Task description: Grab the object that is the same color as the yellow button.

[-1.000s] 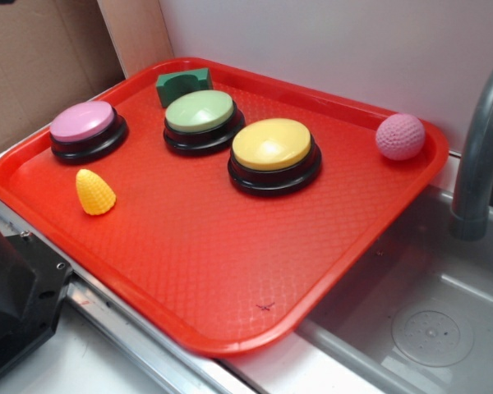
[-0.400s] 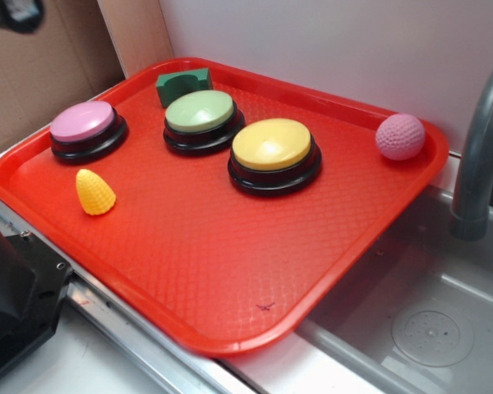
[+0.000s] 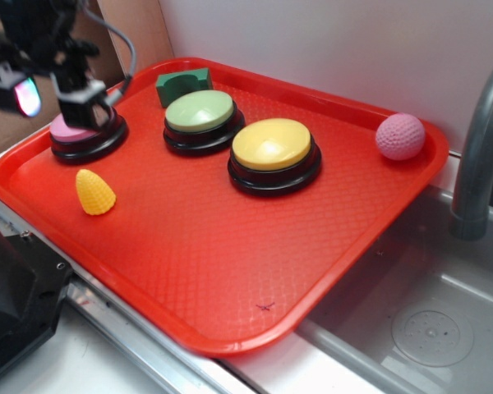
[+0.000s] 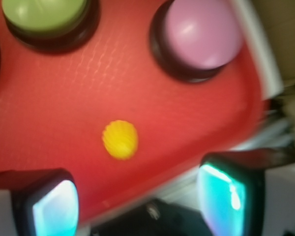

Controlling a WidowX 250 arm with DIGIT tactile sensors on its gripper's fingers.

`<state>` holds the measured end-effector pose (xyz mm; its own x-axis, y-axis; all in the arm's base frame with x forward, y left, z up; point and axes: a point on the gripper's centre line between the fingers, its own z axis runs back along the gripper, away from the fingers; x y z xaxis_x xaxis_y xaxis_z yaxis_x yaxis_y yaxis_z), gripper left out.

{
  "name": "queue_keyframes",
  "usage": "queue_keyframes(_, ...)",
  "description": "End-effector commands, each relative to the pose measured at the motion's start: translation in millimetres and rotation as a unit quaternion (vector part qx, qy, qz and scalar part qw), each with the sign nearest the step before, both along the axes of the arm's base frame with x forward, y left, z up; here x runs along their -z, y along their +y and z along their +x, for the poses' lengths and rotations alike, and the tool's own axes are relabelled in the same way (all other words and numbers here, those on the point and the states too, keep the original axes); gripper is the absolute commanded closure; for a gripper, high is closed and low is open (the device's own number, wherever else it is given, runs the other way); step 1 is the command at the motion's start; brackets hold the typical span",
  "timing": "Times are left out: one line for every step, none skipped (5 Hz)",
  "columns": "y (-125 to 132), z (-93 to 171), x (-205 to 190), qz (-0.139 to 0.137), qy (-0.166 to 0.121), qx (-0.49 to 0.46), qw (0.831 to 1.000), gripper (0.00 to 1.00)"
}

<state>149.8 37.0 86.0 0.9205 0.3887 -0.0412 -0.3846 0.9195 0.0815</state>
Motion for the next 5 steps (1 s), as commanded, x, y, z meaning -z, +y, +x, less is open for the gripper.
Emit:
queue_keyframes(-1,8,68,-0.042,-0.065,0.034,0.996,0.00)
queue_keyframes(-17,12,79,-0.038,-0.048,0.056,0.997,1.00)
queue_keyframes(-22,14,68,-0.041,-0.044,0.069,0.996,1.00)
queue_keyframes(-32,20,18,-0.060,-0.028,0.110,0.992,1.00)
queue_keyframes(-54,24,-32,-0.038,-0.055,0.179,0.982,1.00)
